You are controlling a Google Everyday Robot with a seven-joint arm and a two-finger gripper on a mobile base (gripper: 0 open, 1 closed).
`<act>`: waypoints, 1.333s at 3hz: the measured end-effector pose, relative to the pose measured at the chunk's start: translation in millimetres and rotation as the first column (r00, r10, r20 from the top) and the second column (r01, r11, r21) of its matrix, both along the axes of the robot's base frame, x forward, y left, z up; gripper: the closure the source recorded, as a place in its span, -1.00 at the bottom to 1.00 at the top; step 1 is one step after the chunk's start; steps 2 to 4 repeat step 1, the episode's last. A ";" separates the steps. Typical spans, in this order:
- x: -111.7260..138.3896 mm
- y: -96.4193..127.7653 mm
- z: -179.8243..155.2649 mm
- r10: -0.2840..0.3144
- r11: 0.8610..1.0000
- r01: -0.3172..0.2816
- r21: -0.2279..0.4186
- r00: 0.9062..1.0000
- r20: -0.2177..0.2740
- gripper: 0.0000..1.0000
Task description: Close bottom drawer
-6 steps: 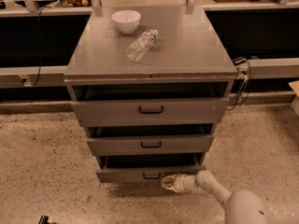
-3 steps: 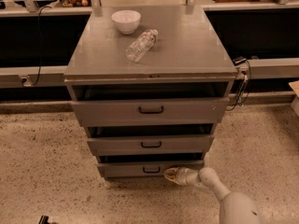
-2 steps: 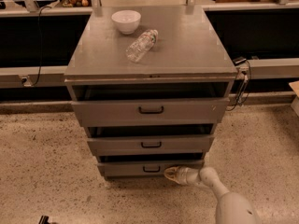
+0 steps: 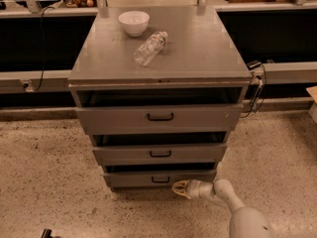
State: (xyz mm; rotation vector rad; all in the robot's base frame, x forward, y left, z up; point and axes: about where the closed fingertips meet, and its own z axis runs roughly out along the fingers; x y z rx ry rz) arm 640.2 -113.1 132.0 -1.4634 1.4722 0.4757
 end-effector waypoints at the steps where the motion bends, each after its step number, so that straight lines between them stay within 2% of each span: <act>1: -26.1 1.5 17.6 0.028 0.998 -0.026 0.056 0.999 -0.030 1.00; 4: -26.1 1.5 17.6 0.028 0.998 -0.026 0.056 0.999 -0.030 1.00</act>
Offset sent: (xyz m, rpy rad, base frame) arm 0.0000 0.0000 0.0000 0.0000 0.0000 0.0000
